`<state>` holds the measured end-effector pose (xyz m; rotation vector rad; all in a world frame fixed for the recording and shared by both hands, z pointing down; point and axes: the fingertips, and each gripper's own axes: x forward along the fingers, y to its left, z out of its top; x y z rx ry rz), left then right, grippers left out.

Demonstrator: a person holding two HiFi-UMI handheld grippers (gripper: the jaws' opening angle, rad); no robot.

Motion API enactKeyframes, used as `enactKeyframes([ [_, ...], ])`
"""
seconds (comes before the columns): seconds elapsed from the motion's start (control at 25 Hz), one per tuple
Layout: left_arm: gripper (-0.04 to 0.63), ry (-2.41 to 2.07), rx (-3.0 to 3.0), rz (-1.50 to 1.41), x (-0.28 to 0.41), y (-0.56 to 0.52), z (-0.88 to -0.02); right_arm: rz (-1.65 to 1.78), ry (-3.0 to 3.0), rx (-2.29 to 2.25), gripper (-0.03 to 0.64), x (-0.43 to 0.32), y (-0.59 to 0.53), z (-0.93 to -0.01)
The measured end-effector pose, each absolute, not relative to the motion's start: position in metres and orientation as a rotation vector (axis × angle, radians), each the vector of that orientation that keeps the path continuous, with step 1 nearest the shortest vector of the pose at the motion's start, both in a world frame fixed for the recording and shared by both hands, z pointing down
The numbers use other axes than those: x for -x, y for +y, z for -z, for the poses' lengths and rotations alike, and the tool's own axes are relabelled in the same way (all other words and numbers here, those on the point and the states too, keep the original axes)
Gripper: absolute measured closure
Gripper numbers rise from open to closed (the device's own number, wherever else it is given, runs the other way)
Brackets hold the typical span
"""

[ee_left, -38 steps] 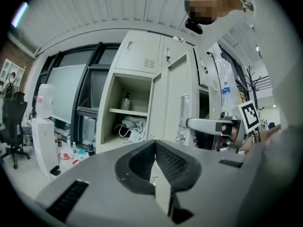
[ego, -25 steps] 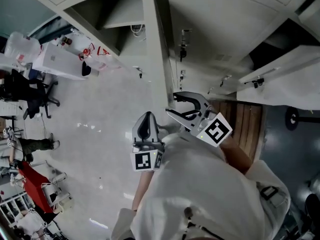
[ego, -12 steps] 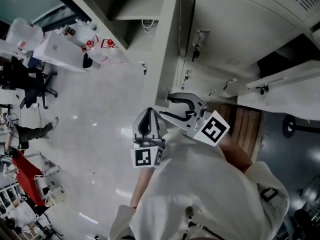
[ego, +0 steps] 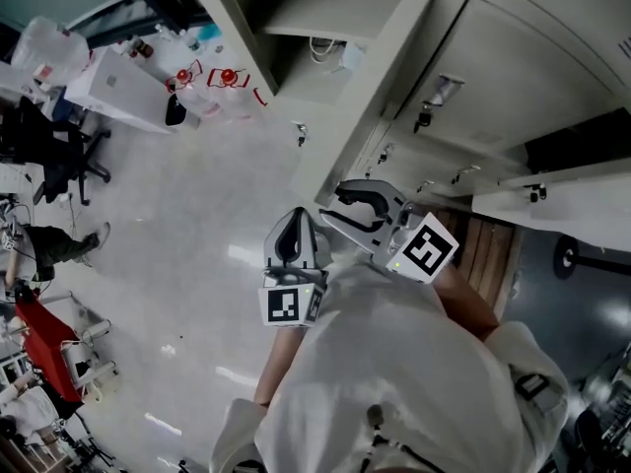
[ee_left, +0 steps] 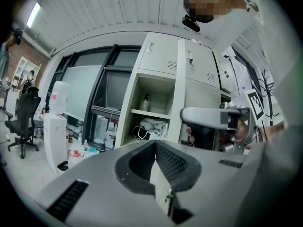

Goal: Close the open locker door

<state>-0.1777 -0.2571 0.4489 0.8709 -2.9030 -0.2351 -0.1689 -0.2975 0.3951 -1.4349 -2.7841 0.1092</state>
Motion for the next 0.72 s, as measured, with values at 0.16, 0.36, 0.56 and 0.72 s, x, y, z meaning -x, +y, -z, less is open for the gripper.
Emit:
enactKeyframes([
  [0.16,0.588,-2.877,-0.853,0.248,0.198,-0.239,-0.455,-0.103,-2.782,1.407,0.503,0.191,-0.282,-0.397],
  [0.36,0.588,-2.861,-0.865,0.252,0.226,-0.224,-0.455,-0.085,-2.812,1.329,0.514,0.219,-0.267,-0.398],
  [0.56,0.588,-2.862,-0.936,0.267,0.253,-0.216,-0.451,-0.076,-2.838,1.265,0.52,0.245,-0.254,-0.395],
  [0.72,0.588,-2.84,-0.975,0.283,0.273,-0.211,-0.454,-0.065,-2.866,1.156,0.523,0.267,-0.248,-0.396],
])
